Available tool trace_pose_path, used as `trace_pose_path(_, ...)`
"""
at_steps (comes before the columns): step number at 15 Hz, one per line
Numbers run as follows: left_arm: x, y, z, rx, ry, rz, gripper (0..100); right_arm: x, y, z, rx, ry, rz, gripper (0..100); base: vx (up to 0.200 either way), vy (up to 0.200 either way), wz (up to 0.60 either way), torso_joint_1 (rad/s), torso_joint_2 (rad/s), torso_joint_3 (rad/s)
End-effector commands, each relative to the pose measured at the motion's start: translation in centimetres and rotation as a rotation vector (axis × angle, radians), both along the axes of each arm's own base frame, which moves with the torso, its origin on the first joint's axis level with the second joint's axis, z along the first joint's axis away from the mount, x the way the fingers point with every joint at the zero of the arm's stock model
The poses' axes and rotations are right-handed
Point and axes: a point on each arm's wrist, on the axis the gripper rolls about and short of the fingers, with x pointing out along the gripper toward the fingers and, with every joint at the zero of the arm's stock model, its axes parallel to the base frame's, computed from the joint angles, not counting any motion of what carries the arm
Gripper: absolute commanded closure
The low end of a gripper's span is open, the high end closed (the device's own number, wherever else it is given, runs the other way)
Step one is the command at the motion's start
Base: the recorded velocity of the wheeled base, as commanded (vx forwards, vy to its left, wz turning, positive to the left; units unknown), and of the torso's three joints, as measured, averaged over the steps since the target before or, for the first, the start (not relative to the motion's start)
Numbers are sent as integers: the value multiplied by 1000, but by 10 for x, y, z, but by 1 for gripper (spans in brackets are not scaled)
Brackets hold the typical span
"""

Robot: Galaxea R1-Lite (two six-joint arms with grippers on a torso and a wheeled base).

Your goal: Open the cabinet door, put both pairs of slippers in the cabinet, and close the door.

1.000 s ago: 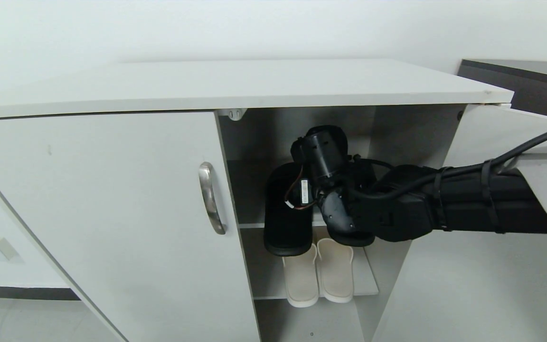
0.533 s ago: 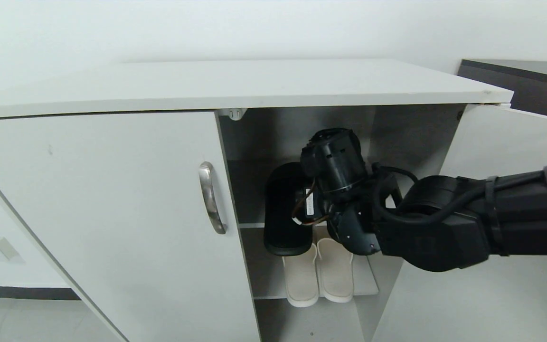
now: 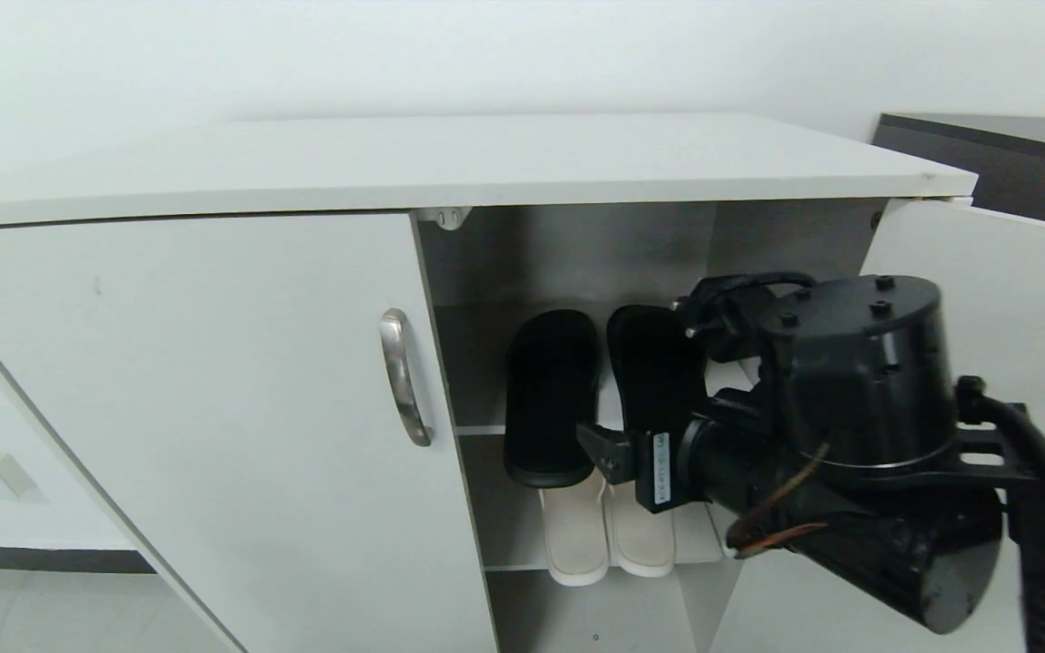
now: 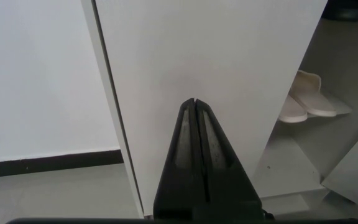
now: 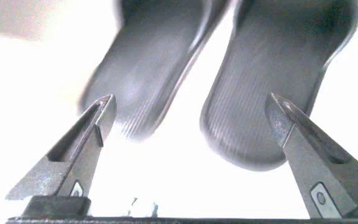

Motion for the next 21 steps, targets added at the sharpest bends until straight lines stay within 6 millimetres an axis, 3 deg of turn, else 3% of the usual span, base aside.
trace_pose_path(1,0,0,0,-1,1,0,100,-16,-20,5,27,-12,21,0,0,0,0,0,0,0)
trace_pose_path(2,0,0,0,0,1,0,100,-16,-21,1,23,-14,23,100,0,0,0,0,0,0)
trace_pose_path(11,0,0,0,0,1,0,100,-21,-12,-20,-63,-62,73,100,0,0,0,0,0,0)
trace_pose_path(21,0,0,0,-3,1,0,100,-21,-12,-28,-89,-45,76,100,-200,0,0,3,0,1)
